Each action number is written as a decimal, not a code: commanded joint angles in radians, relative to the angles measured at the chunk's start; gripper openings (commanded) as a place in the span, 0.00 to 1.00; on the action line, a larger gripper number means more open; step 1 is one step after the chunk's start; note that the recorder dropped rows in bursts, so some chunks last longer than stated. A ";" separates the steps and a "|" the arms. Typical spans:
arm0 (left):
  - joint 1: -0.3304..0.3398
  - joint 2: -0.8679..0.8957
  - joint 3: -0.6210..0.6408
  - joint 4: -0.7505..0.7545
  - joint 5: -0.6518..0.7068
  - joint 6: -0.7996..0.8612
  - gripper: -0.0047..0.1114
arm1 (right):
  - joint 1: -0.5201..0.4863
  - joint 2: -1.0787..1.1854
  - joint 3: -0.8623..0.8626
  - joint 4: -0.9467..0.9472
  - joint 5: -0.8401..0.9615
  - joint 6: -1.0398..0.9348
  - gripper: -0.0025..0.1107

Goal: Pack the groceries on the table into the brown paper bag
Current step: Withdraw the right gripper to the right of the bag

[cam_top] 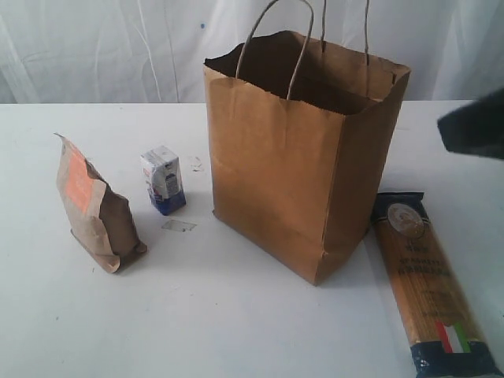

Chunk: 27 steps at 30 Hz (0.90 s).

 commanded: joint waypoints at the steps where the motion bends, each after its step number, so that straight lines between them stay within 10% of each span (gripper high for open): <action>1: 0.004 -0.005 0.004 -0.005 0.000 -0.004 0.04 | 0.004 -0.225 0.221 -0.002 -0.117 0.124 0.30; 27: 0.004 -0.005 0.004 -0.005 0.000 -0.004 0.04 | 0.004 -0.619 0.682 -0.002 -0.328 0.432 0.30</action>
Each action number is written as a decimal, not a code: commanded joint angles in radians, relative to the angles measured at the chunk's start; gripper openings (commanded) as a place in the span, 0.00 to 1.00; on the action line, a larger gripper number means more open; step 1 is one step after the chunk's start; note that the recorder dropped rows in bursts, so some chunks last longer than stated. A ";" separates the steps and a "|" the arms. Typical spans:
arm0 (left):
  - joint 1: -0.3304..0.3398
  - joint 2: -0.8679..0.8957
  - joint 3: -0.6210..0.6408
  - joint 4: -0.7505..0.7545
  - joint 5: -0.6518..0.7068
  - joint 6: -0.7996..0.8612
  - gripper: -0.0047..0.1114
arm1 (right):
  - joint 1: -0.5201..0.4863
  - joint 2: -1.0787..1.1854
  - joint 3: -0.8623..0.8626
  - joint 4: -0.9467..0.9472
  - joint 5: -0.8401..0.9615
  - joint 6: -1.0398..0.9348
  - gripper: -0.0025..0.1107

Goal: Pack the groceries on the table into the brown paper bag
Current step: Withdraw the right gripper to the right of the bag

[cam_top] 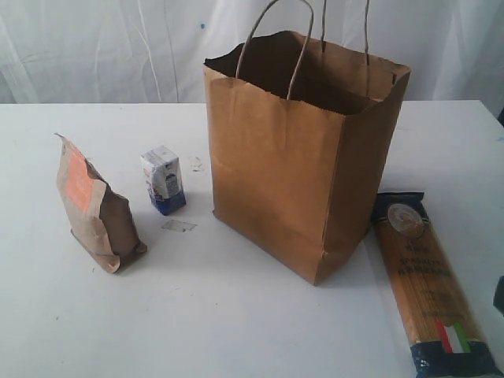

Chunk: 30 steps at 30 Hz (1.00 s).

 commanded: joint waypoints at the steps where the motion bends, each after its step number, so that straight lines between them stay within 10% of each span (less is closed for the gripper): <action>1: 0.004 -0.005 0.004 -0.005 0.000 -0.004 0.04 | 0.004 -0.007 0.036 -0.006 -0.019 0.007 0.30; 17: 0.004 -0.005 0.004 -0.005 0.000 -0.004 0.04 | 0.004 -0.007 0.038 0.068 -0.312 -0.012 0.30; 30: 0.004 -0.005 0.004 -0.005 0.000 -0.004 0.04 | -0.012 -0.012 0.177 0.022 -0.526 -0.569 0.30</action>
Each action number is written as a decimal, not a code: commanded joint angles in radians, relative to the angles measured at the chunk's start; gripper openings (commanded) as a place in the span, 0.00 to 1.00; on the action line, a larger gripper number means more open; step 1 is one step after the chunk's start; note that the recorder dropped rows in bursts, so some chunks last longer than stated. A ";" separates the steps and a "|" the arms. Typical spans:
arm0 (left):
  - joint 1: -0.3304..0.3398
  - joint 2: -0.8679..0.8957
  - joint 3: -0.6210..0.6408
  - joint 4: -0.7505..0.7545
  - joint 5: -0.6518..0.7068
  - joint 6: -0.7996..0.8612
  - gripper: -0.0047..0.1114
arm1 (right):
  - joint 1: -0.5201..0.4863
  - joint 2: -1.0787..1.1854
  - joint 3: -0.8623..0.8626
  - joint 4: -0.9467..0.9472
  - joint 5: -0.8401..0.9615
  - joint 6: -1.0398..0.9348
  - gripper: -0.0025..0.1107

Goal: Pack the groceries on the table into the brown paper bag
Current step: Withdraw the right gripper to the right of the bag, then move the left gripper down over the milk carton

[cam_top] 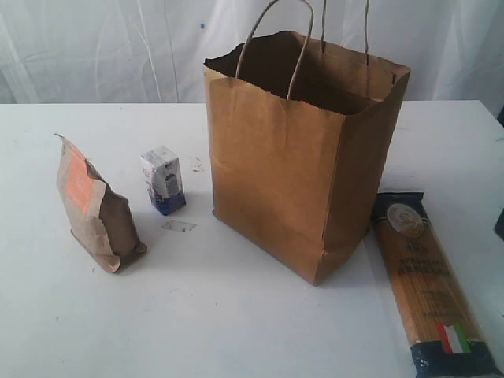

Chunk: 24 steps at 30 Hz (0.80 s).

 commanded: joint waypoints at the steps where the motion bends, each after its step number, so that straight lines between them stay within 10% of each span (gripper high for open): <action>1: 0.004 -0.005 0.004 -0.005 0.000 -0.004 0.04 | -0.022 -0.010 0.114 -0.023 -0.139 -0.131 0.30; 24: 0.004 -0.005 0.004 -0.005 0.000 -0.004 0.04 | -0.104 -0.010 0.336 -0.052 -0.050 -0.147 0.30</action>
